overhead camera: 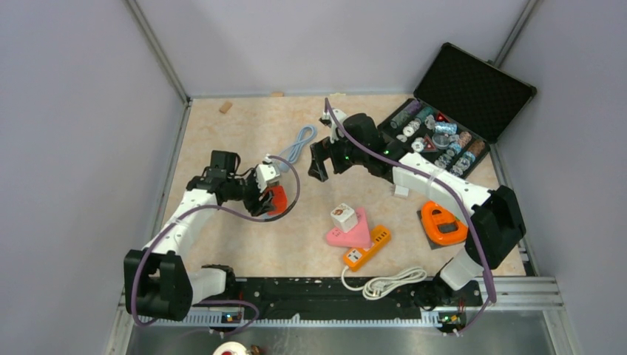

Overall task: Insert the plug
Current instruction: Insert the plug into the socket.

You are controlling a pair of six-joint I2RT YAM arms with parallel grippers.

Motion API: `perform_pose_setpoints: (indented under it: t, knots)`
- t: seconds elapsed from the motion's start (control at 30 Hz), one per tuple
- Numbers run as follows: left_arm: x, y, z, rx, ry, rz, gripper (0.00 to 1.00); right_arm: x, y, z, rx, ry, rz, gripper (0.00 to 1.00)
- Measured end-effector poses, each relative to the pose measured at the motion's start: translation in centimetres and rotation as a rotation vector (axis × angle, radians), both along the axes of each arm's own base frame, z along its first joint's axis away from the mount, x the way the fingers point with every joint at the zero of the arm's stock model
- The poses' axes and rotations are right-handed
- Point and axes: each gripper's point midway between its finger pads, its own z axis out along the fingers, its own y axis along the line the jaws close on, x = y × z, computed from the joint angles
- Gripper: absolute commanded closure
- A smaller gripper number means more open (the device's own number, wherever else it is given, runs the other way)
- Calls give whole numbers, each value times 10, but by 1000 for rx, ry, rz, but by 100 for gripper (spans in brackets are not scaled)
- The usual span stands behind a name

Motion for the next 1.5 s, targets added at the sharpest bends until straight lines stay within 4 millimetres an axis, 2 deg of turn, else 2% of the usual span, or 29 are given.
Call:
perform_pose_setpoints:
  t: [0.3,0.53,0.67,0.83,1.17,1.5]
  knots:
    - [-1,5,-7,47,-45,-53,100,-10,8,-3,58,66,14,4]
    - [5,24,-8,72,-89,-56,100,-14,31,-3,189,205,-18,6]
    - [4,26,-9,46,-90,-81,100,-14,44,-16,234,308,-36,7]
    - [0,19,-13,9,-63,-152,100,-19,52,-34,251,425,-55,8]
    - [-2,19,-18,16,-59,-188,100,-27,65,-48,282,542,-44,10]
    - [3,16,-18,-3,-47,-200,100,-34,78,-88,243,649,-35,14]
